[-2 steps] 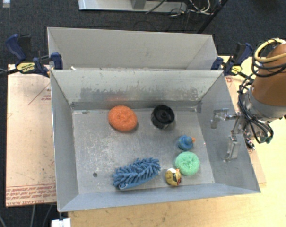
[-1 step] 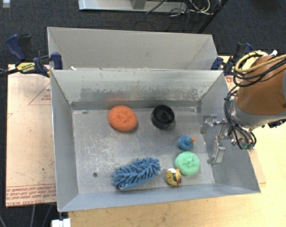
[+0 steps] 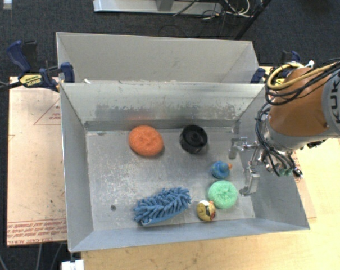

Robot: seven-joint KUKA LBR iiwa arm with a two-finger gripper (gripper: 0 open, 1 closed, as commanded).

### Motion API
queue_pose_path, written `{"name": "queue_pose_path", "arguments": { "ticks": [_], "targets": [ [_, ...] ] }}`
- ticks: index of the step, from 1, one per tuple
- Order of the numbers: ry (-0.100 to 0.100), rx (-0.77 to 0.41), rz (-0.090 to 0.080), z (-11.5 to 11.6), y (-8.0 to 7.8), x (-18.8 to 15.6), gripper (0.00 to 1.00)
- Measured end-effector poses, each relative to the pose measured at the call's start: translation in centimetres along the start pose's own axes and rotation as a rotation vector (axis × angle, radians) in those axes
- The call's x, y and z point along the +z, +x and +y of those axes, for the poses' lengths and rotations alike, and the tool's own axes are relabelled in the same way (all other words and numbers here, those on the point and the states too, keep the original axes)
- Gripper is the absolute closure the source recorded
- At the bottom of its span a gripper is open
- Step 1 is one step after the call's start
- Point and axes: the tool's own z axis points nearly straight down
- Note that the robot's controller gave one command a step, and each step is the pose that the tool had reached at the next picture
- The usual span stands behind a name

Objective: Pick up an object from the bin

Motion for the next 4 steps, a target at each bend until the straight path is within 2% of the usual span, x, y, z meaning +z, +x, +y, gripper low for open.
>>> {"name": "queue_pose_path", "arguments": {
  "ticks": [1, 2, 3, 4],
  "targets": [
    [0.000, 0.098, -0.009, 0.8, -1.3, -0.5, 0.00],
    [0.001, 0.008, -0.009, 1.5, -2.4, 5.1, 0.00],
    [0.007, 0.004, -0.020, 2.3, -3.0, 6.2, 1.00],
    [0.007, 0.004, -0.020, 2.3, -3.0, 6.3, 1.00]
  ]
}}
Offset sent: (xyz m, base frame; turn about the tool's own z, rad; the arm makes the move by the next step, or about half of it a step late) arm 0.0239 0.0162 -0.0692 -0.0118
